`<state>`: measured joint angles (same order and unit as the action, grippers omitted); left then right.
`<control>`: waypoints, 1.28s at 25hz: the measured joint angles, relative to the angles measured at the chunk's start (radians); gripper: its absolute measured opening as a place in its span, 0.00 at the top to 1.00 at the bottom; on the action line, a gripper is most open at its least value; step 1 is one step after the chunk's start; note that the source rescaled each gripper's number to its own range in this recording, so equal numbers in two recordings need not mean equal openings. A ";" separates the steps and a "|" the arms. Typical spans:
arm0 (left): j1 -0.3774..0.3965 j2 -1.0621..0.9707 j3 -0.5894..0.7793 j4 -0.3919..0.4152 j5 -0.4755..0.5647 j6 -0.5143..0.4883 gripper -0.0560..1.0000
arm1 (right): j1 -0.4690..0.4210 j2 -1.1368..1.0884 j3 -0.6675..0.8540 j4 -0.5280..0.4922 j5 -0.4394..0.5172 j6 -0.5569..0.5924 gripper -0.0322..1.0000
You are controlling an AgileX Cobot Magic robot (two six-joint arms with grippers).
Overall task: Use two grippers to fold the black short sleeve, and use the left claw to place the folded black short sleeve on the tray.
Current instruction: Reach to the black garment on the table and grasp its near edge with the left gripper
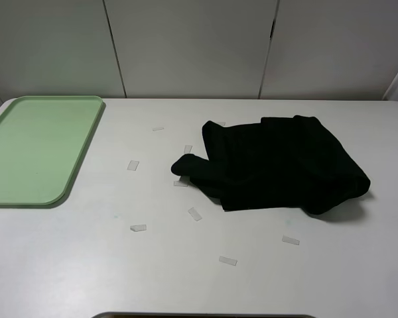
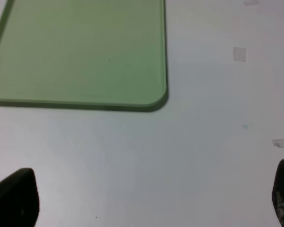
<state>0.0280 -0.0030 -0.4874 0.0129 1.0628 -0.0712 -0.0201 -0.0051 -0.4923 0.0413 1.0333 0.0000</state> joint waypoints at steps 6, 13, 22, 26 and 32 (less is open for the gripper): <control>0.000 0.000 0.000 0.000 0.000 0.000 0.02 | 0.000 0.000 0.000 -0.001 0.000 0.000 0.00; 0.000 0.000 0.000 0.003 0.000 0.000 0.02 | 0.000 0.000 0.000 -0.001 0.000 0.000 0.00; 0.000 0.000 0.000 0.000 0.000 0.005 0.00 | 0.000 0.000 0.000 -0.001 0.000 0.000 0.00; 0.000 0.034 -0.004 -0.026 0.001 0.005 0.00 | 0.000 0.000 0.000 -0.001 0.000 0.000 0.00; 0.000 0.354 -0.101 -0.076 -0.055 0.006 0.00 | 0.000 0.000 0.000 -0.001 0.000 0.000 0.00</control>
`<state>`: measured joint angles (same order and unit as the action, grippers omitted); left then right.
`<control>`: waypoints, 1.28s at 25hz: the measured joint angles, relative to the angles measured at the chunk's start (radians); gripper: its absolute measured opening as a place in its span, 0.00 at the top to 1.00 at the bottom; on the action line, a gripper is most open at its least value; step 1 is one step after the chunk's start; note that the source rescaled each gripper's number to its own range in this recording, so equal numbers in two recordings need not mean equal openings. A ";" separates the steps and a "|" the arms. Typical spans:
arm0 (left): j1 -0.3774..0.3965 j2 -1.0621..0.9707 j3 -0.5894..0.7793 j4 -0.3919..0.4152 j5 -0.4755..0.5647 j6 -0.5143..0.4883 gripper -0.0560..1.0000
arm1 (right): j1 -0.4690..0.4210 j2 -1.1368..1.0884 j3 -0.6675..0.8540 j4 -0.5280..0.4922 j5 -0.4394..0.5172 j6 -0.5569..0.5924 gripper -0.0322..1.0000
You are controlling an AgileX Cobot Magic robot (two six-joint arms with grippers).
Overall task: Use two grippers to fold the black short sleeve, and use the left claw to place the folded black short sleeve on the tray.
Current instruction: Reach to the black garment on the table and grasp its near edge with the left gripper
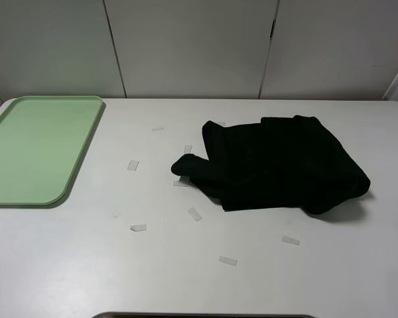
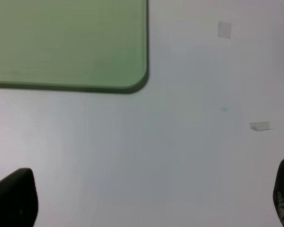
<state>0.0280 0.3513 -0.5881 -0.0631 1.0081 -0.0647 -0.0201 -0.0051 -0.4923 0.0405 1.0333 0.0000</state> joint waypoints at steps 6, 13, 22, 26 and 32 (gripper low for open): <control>0.000 0.419 -0.138 -0.191 -0.169 0.182 0.00 | 0.000 0.000 0.000 0.000 0.000 0.000 0.00; -0.095 0.856 -0.263 -0.463 -0.372 0.413 0.00 | 0.000 0.000 0.000 -0.001 0.000 0.000 0.00; -0.438 1.336 -0.448 -0.484 -0.677 0.204 0.00 | 0.000 0.000 0.000 -0.001 0.000 0.000 0.00; -0.542 1.492 -0.544 -0.496 -0.726 0.087 0.00 | 0.000 0.000 0.000 -0.001 0.000 0.000 0.00; -0.627 1.620 -0.625 -0.499 -0.729 -0.043 0.00 | 0.000 0.000 0.000 -0.001 0.000 0.000 0.00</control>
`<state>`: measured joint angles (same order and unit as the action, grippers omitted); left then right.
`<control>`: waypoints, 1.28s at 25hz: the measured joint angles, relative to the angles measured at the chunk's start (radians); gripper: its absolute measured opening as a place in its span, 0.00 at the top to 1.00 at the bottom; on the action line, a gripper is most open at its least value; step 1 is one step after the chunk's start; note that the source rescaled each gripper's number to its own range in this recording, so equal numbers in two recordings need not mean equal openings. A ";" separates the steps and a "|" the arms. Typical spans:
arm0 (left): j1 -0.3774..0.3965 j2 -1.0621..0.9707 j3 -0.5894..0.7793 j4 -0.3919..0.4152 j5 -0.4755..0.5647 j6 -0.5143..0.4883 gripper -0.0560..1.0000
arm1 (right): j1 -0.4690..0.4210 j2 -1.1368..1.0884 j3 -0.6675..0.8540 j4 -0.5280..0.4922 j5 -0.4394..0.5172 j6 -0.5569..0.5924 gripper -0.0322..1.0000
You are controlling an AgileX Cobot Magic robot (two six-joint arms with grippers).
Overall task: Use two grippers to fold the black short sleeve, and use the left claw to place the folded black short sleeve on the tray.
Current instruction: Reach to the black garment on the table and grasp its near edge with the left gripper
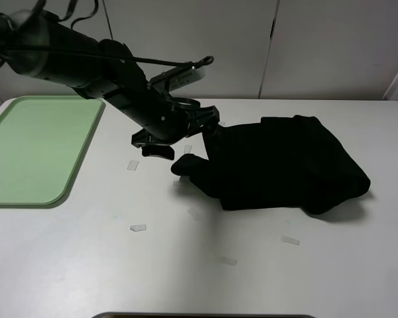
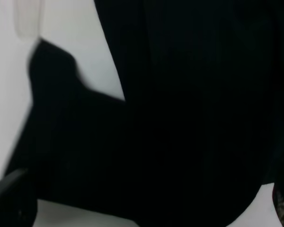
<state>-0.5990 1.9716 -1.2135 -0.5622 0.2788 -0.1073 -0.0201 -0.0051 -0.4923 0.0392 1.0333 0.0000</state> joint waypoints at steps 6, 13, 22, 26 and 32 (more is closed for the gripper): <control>-0.024 0.034 -0.006 0.002 0.003 -0.078 0.00 | 0.000 0.000 0.000 0.000 0.000 0.000 0.00; -0.026 0.090 -0.009 0.007 -0.049 -0.097 0.00 | 0.000 0.000 0.000 0.000 0.000 0.000 0.00; -0.032 0.213 -0.143 0.007 -0.106 -0.098 0.00 | 0.000 0.000 0.000 0.000 0.000 0.000 0.00; -0.053 0.265 -0.218 0.009 -0.106 -0.098 0.00 | 0.000 0.000 0.000 0.000 0.000 0.000 0.00; -0.088 0.299 -0.259 0.017 -0.129 -0.097 0.00 | 0.000 0.000 0.000 0.000 0.000 0.000 0.00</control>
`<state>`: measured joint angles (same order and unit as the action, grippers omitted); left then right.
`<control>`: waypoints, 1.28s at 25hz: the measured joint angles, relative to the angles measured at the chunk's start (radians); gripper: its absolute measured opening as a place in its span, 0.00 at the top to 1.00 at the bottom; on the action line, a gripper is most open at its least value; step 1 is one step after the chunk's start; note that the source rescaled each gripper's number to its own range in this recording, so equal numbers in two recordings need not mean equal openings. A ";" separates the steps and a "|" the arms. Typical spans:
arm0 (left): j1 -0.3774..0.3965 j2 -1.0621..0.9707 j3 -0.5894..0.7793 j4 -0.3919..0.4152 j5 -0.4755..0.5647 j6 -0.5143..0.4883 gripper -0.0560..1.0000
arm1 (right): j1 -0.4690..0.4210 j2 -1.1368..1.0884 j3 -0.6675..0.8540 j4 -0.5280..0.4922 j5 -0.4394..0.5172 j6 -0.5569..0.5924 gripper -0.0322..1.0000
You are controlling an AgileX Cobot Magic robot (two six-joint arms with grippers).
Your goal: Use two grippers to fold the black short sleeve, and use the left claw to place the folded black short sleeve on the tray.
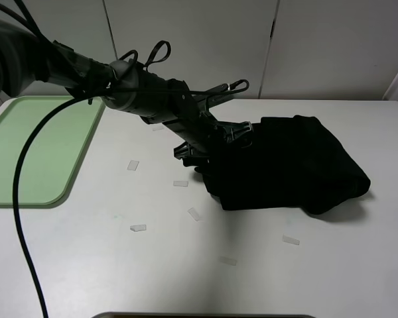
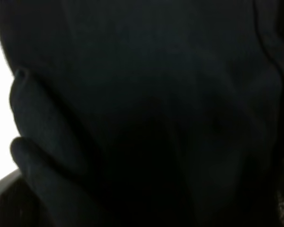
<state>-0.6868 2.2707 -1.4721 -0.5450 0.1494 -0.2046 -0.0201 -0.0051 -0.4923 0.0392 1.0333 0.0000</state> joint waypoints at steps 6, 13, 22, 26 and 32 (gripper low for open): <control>-0.006 0.012 -0.005 0.015 -0.001 0.003 0.06 | 0.000 0.000 0.000 0.000 0.000 0.000 0.00; -0.014 0.034 -0.018 0.015 0.000 0.005 0.10 | 0.000 0.000 0.000 0.000 0.000 0.000 0.00; -0.014 0.050 -0.022 0.018 0.013 0.016 0.16 | 0.000 0.000 0.000 0.000 0.000 0.000 0.00; -0.013 0.054 -0.022 0.019 0.014 0.016 0.40 | 0.000 0.000 0.000 0.000 0.000 0.000 0.00; -0.013 0.070 -0.022 0.003 0.019 0.007 0.84 | 0.000 0.000 0.000 0.000 0.000 0.000 0.00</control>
<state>-0.6995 2.3404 -1.4943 -0.5416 0.1683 -0.1976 -0.0201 -0.0051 -0.4923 0.0392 1.0333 0.0000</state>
